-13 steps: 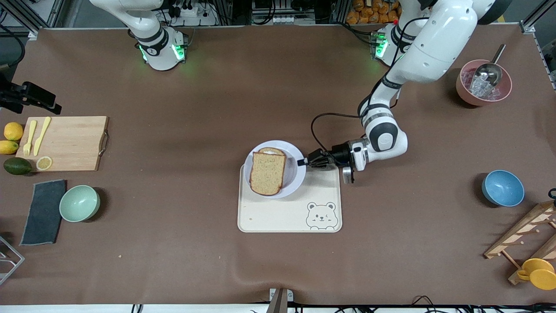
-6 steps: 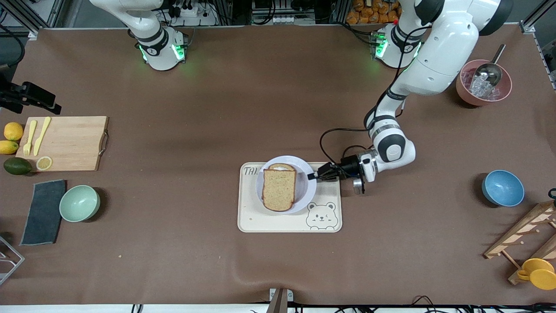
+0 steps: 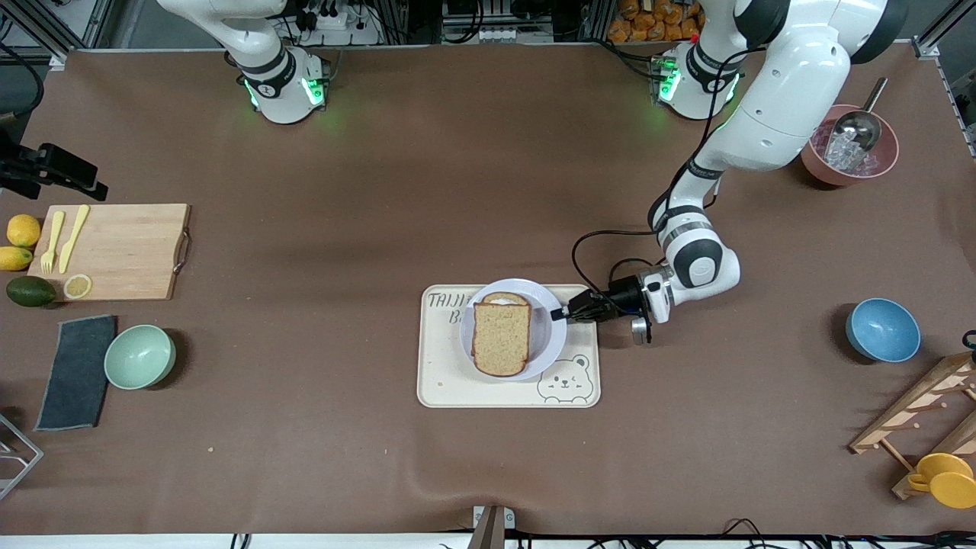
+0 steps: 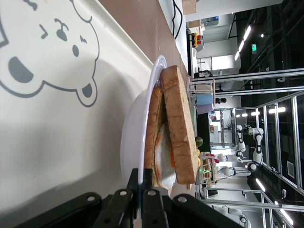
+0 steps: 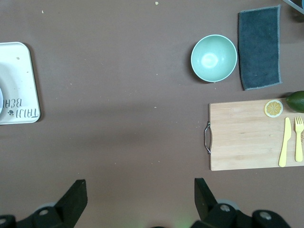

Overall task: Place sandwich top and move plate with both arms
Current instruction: 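Slide the plate with the left gripper onto the bear tray, then open the left gripper to release the plate rim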

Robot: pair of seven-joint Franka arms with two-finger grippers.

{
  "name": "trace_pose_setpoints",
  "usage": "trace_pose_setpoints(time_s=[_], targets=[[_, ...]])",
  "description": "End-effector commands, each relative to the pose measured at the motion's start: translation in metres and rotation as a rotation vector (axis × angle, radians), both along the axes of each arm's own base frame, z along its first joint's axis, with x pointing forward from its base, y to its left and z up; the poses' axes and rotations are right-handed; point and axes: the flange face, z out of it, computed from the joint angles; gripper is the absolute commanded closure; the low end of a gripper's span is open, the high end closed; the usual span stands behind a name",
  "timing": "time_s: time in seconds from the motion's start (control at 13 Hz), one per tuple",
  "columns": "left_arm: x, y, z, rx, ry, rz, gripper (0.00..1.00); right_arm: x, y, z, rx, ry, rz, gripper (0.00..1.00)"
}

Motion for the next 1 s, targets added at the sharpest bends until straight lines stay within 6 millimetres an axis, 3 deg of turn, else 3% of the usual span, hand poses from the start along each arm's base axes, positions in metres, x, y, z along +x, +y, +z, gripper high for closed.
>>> trace_pose_setpoints(time_s=[0.0, 0.23, 0.31, 0.39, 0.46, 0.69, 0.93], targets=[[0.003, 0.012, -0.006, 0.004, 0.005, -0.004, 1.0, -0.002, 0.0, 0.001, 0.013, -0.003, -0.015, 0.0], [0.008, 0.02, -0.001, 0.016, 0.046, -0.025, 0.99, -0.002, -0.001, 0.002, 0.011, -0.005, -0.018, 0.0], [0.012, 0.021, 0.003, 0.02, 0.065, -0.032, 0.83, -0.002, -0.001, 0.002, 0.01, -0.003, -0.017, 0.0], [0.015, 0.024, 0.004, 0.03, 0.079, -0.048, 0.79, -0.002, 0.0, 0.002, 0.01, -0.003, -0.015, 0.0], [0.016, 0.026, 0.006, 0.041, 0.091, -0.061, 0.45, -0.002, 0.0, 0.002, 0.01, -0.002, -0.015, 0.0], [0.022, 0.032, 0.011, 0.067, 0.108, -0.088, 0.4, -0.002, 0.0, 0.002, 0.01, -0.002, -0.015, 0.0], [0.039, 0.051, 0.029, 0.145, 0.154, -0.137, 0.4, -0.002, 0.001, 0.002, 0.01, -0.002, -0.014, 0.0]])
